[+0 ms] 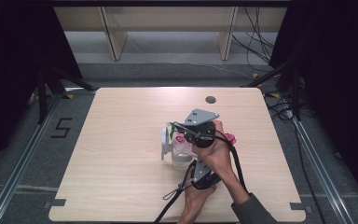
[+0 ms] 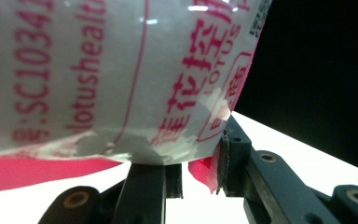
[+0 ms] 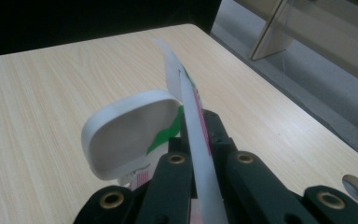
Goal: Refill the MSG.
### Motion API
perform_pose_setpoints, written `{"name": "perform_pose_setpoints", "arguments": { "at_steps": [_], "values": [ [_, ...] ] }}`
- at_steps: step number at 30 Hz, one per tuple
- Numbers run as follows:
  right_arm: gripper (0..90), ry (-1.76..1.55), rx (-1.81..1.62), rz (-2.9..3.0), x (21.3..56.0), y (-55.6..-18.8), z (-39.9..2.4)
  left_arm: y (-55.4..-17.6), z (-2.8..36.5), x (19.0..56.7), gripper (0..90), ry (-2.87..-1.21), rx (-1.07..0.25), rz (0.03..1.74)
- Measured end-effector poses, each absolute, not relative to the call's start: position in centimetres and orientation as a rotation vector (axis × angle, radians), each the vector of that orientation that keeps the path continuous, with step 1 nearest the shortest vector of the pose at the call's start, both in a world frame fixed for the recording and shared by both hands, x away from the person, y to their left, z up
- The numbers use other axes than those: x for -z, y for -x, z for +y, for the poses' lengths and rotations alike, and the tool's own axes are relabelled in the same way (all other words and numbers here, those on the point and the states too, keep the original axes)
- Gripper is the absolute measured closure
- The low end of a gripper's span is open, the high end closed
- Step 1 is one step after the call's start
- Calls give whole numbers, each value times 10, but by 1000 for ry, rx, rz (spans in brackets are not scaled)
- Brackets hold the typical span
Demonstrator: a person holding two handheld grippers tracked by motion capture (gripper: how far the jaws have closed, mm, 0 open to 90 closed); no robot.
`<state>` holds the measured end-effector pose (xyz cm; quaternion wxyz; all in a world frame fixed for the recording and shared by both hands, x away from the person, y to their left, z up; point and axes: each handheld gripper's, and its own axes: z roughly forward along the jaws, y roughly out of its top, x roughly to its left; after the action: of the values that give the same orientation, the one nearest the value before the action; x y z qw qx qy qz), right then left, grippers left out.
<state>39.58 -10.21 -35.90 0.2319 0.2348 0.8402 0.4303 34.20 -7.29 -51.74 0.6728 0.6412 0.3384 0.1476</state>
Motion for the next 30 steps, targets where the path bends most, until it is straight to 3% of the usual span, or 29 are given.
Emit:
{"name": "perform_pose_setpoints", "arguments": {
  "at_steps": [2, 3, 8, 28, 29, 30],
  "values": [
    [900, -652, -1189, 2302, 359, -396, -102, -342, -73, 517, 741, -1444, -331, 761],
    [900, -654, -1191, 2302, 359, -396, -103, -343, -66, 517, 741, -1537, -374, 730],
    [900, -625, -1203, 2294, 357, -399, -107, -343, -66, 517, 741, -1544, -379, 729],
    [900, -624, -1194, 2299, 356, -393, -102, -342, -72, 516, 743, -1446, -343, 754],
    [900, -648, -1200, 2306, 357, -392, -100, -345, -59, 516, 743, -1607, -437, 718],
    [900, -645, -1201, 2305, 357, -392, -100, -345, -60, 517, 743, -1594, -444, 722]
  ]
}}
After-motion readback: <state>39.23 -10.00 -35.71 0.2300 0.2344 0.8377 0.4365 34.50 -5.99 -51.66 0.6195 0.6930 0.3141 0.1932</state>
